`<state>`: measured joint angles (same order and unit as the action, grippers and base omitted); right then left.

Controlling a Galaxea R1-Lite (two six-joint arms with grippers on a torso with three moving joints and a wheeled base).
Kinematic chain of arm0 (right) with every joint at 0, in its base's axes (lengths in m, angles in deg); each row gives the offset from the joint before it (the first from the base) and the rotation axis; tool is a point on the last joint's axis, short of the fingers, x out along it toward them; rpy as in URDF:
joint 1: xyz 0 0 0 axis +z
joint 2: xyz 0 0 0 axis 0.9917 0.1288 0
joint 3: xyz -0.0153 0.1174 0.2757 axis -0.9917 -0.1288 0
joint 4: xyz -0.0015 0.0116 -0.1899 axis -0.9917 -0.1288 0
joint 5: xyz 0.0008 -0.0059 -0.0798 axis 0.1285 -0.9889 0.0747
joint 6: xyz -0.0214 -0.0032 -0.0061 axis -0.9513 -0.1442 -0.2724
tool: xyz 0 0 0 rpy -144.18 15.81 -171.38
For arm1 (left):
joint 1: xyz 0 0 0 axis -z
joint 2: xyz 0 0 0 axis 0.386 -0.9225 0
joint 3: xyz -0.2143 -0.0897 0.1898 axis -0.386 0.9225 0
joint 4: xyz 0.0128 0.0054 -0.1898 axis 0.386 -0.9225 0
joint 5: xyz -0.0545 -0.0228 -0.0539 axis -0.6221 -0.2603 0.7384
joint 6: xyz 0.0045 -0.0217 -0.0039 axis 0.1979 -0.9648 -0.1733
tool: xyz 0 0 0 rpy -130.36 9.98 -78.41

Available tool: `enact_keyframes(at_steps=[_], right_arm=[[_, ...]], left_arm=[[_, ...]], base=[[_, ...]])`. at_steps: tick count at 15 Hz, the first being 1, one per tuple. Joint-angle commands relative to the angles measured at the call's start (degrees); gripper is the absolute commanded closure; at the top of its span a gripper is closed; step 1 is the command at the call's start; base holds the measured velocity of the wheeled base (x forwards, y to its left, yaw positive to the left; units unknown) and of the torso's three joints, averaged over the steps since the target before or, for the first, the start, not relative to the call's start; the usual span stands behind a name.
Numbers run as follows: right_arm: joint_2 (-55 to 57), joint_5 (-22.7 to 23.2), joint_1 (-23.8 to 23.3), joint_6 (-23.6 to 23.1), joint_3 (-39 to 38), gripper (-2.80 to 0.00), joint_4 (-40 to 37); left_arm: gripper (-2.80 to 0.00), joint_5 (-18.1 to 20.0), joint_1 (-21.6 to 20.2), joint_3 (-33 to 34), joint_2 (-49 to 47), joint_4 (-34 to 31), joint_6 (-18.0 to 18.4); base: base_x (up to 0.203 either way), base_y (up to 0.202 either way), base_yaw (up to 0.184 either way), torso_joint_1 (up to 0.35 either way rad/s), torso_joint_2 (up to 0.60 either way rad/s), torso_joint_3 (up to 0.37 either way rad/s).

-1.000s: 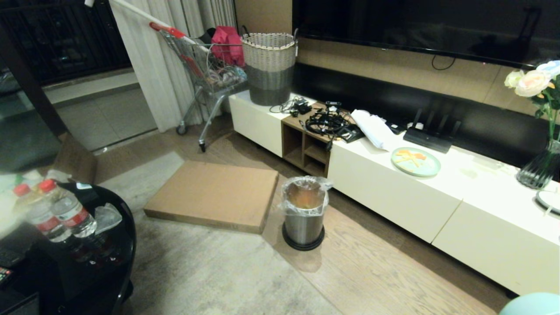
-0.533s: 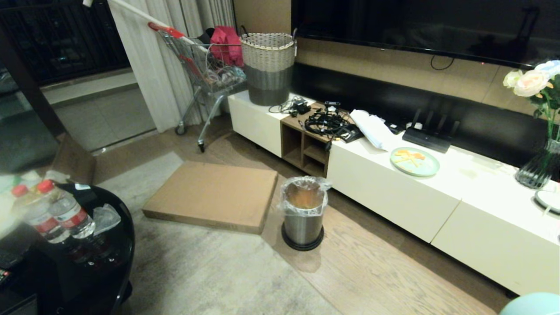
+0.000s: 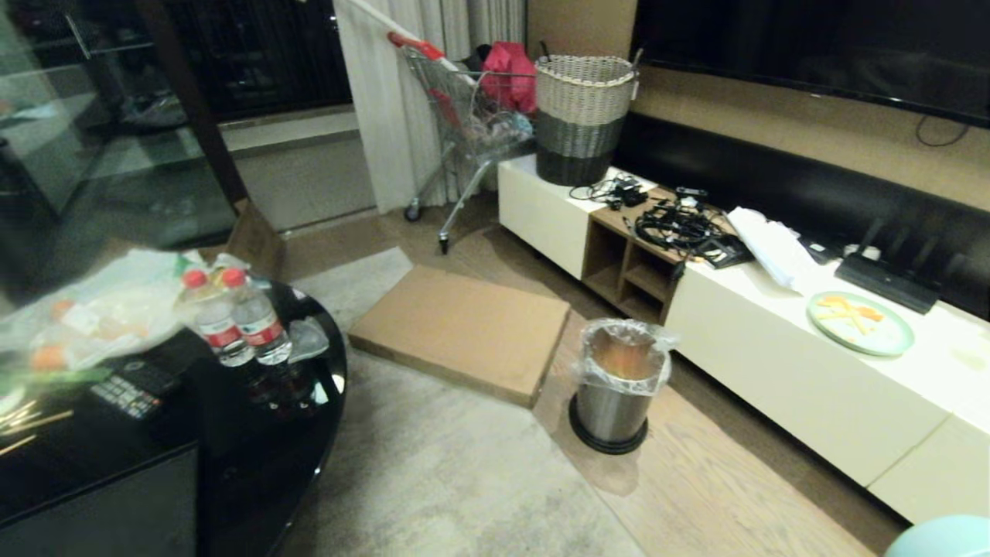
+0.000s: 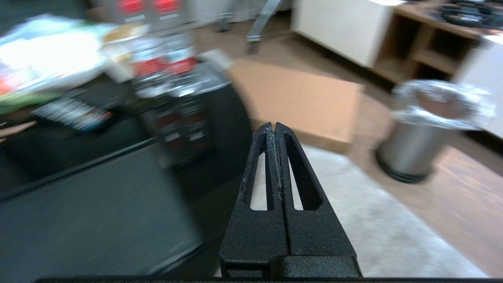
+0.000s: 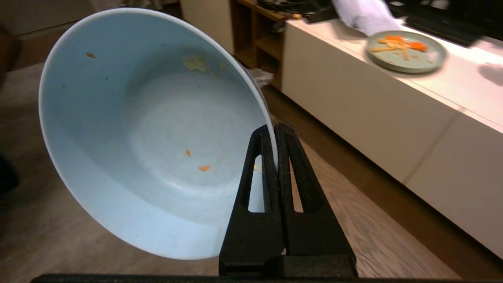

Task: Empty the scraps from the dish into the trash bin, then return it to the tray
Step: Put the bowl back to the table

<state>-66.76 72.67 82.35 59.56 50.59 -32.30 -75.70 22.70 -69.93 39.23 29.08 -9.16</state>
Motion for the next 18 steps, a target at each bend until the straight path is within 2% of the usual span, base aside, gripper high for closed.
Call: enact_keyframes(at_steps=[1, 18], right_arm=[[0.1, 0.0, 0.0, 0.1, 0.1, 0.0, -0.1], [0.0, 0.0, 0.0, 0.6, 0.1, 0.0, 0.0]], left_arm=[[0.0, 0.0, 0.0, 0.0, 0.0, 0.0, 0.0], [0.0, 0.0, 0.0, 0.0, 0.0, 0.0, 0.0]], base=[[0.001, -0.008, 0.17, 0.007, 0.0, 0.001], [0.0, -0.008, 0.166, 0.002, 0.0, 0.003]])
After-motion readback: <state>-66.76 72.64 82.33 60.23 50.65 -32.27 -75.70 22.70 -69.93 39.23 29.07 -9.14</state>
